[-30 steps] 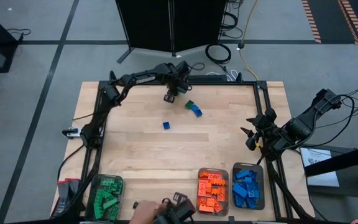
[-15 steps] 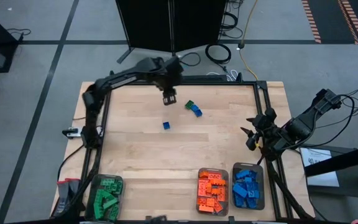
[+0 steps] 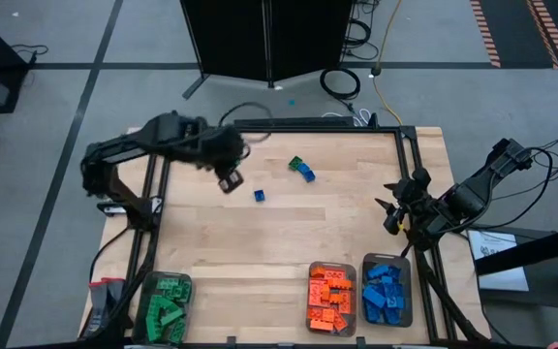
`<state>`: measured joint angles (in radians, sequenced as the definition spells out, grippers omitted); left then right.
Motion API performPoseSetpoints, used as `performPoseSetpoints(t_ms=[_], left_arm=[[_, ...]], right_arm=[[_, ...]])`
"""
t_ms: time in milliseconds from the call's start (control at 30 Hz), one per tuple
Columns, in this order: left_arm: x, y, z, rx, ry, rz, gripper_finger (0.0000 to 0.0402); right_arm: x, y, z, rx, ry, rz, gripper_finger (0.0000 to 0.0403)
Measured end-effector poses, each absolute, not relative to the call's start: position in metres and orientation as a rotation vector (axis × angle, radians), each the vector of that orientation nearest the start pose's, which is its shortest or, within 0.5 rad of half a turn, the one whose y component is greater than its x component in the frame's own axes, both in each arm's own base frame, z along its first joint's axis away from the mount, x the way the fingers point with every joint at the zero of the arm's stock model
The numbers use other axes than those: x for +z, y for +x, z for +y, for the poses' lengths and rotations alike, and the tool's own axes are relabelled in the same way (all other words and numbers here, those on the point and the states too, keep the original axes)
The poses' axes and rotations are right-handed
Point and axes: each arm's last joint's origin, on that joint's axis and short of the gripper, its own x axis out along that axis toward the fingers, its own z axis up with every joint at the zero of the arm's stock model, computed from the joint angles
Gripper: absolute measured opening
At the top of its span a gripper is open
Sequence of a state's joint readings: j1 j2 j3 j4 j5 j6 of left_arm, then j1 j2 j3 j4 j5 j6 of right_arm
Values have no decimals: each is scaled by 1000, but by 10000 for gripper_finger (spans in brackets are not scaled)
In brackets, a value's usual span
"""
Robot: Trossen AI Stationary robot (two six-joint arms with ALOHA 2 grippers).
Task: Sort blocks
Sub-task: Put the green game piece into the left black bin
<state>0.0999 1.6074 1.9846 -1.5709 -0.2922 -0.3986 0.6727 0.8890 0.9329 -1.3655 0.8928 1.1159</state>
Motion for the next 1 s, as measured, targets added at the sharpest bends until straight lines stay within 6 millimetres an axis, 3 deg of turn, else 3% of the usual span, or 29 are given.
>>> performPoseSetpoints(t_ms=[167,433,700,867,1000], left_arm=[[433,256,-16,540,-322,1023,119],[424,250,-89,428,-376,1038,119],[377,228,-147,445,-392,1201,119],[339,206,-173,502,-404,1355,119],[322,183,-191,549,-416,1418,119]], right_arm=[[296,106,55,-619,70,680,212],[296,106,55,-608,41,690,212],[296,106,56,-606,52,688,212],[296,106,56,-607,54,685,212],[296,106,56,-606,55,685,212]])
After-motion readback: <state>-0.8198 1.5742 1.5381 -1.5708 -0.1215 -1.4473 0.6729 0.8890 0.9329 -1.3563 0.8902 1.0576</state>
